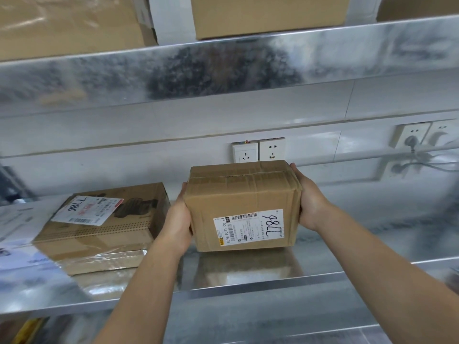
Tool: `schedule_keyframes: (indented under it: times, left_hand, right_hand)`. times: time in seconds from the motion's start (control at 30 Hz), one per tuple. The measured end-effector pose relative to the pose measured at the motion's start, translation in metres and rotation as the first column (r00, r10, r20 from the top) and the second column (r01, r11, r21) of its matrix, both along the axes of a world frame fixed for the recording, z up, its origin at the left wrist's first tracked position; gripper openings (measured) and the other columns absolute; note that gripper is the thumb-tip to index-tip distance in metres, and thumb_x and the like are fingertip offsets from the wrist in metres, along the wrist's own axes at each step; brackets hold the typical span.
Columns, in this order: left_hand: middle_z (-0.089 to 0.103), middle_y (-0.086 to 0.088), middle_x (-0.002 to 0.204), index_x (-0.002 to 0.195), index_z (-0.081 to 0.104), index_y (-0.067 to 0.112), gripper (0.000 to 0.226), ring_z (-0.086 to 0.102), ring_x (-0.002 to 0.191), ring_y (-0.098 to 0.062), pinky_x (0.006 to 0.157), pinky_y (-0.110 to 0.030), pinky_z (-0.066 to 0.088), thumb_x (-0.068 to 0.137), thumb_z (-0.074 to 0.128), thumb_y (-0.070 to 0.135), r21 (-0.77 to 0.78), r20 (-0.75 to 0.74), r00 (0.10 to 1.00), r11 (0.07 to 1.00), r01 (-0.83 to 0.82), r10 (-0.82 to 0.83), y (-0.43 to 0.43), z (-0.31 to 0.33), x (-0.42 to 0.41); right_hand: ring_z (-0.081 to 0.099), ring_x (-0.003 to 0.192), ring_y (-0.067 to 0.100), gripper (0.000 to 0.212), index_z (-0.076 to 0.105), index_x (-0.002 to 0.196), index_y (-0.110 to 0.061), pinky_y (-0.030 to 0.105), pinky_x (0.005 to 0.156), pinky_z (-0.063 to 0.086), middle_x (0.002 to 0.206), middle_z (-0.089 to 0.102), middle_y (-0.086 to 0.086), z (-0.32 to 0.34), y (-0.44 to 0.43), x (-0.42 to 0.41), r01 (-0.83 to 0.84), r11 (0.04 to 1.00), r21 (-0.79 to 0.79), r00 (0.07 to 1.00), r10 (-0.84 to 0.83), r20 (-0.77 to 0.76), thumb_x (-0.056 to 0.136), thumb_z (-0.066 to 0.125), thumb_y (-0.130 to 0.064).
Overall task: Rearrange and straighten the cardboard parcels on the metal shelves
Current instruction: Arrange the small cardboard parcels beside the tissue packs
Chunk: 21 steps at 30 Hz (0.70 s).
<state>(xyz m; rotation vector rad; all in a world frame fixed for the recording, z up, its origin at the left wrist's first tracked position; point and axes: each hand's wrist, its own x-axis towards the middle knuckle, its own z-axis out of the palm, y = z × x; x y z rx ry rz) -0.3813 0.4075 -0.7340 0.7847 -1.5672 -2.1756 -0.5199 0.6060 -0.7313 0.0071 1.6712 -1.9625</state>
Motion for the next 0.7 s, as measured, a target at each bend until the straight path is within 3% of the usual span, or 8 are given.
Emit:
schedule_keyframes:
  times: [0.07, 0.13, 0.3, 0.37, 0.43, 0.5, 0.6, 0.7]
  left_hand:
    - [0.079, 0.0, 0.093, 0.099, 0.071, 0.031, 0.042, 0.07, 0.104, -0.024, 0.1, -0.041, 0.051, 0.105, 0.037, 0.055, -0.081, 0.05, 0.999, 0.997, 0.002, 0.002, -0.003, 0.001, 0.0]
    - [0.078, 0.005, 0.083, 0.097, 0.069, 0.034, 0.041, 0.069, 0.096, -0.017, 0.09, -0.035, 0.05, 0.105, 0.036, 0.057, -0.14, 0.092, 0.996, 0.99, 0.012, 0.001, -0.007, 0.003, 0.001]
    - [0.077, 0.005, 0.08, 0.095, 0.072, 0.03, 0.045, 0.067, 0.092, -0.019, 0.081, -0.034, 0.047, 0.105, 0.036, 0.056, -0.143, 0.104, 0.994, 0.989, 0.029, -0.014, -0.013, 0.005, 0.001]
    - [0.078, 0.002, 0.087, 0.101, 0.073, 0.029, 0.043, 0.068, 0.097, -0.022, 0.081, -0.034, 0.049, 0.106, 0.038, 0.053, -0.127, 0.094, 0.995, 0.991, 0.027, -0.015, -0.014, 0.005, 0.002]
    - [0.079, -0.001, 0.1, 0.108, 0.074, 0.027, 0.041, 0.069, 0.104, -0.023, 0.082, -0.034, 0.05, 0.107, 0.039, 0.05, -0.11, 0.082, 0.997, 0.994, 0.02, -0.012, -0.015, 0.006, 0.003]
    - [0.077, -0.002, 0.111, 0.117, 0.073, 0.026, 0.04, 0.068, 0.113, -0.023, 0.094, -0.037, 0.051, 0.106, 0.042, 0.048, -0.073, 0.05, 0.999, 0.997, 0.006, -0.002, -0.017, 0.008, 0.005]
    - [0.074, -0.003, 0.121, 0.126, 0.071, 0.026, 0.04, 0.065, 0.12, -0.024, 0.109, -0.042, 0.045, 0.106, 0.043, 0.047, -0.013, -0.01, 1.0, 1.0, -0.021, 0.021, -0.019, 0.012, 0.006]
    - [0.075, -0.003, 0.117, 0.126, 0.069, 0.025, 0.043, 0.071, 0.106, -0.021, 0.089, -0.039, 0.056, 0.107, 0.038, 0.048, 0.058, -0.04, 0.998, 0.997, -0.048, 0.05, -0.017, 0.019, 0.007]
  right_hand:
    - [0.07, 0.089, 0.023, 0.06, 0.074, 0.091, -0.026, 0.036, 0.08, 0.052, 0.083, 0.079, 0.0, 0.001, 0.001, -0.001, 0.003, 0.991, 0.134, 0.997, 0.007, -0.07, 0.101, 0.035, -0.07]
    - [0.065, 0.08, 0.022, 0.062, 0.069, 0.085, -0.026, 0.033, 0.069, 0.047, 0.064, 0.073, -0.004, 0.001, 0.004, -0.003, -0.028, 0.974, 0.225, 0.994, 0.051, -0.098, 0.102, 0.03, -0.07]
    - [0.05, 0.06, 0.021, 0.068, 0.057, 0.066, -0.022, 0.035, 0.065, 0.045, 0.045, 0.058, -0.003, 0.006, 0.008, -0.005, -0.089, 0.952, 0.294, 0.993, 0.107, -0.047, 0.101, 0.027, -0.072]
    - [0.054, 0.063, 0.023, 0.068, 0.062, 0.071, -0.021, 0.036, 0.069, 0.051, 0.055, 0.063, 0.0, 0.005, 0.006, -0.008, -0.103, 0.955, 0.278, 0.992, 0.12, -0.044, 0.1, 0.029, -0.073]
    - [0.069, 0.089, 0.031, 0.071, 0.075, 0.095, -0.018, 0.043, 0.091, 0.057, 0.089, 0.077, 0.008, 0.005, 0.005, -0.009, -0.108, 0.967, 0.229, 0.993, 0.118, -0.03, 0.097, 0.035, -0.077]
    - [0.068, 0.116, 0.033, 0.069, 0.076, 0.117, -0.019, 0.049, 0.106, 0.051, 0.119, 0.075, 0.011, 0.006, 0.004, -0.009, -0.074, 0.984, 0.16, 0.997, 0.078, -0.019, 0.096, 0.041, -0.075]
    - [0.066, 0.121, 0.03, 0.052, 0.077, 0.114, -0.023, 0.047, 0.11, 0.048, 0.122, 0.074, 0.007, 0.007, 0.005, -0.009, -0.009, 0.997, 0.076, 0.999, 0.012, -0.037, 0.1, 0.048, -0.064]
    - [0.066, 0.121, 0.034, 0.047, 0.078, 0.117, -0.02, 0.051, 0.109, 0.05, 0.123, 0.074, 0.008, 0.007, 0.005, -0.008, 0.003, 0.999, 0.048, 1.0, -0.002, -0.029, 0.1, 0.054, -0.056]
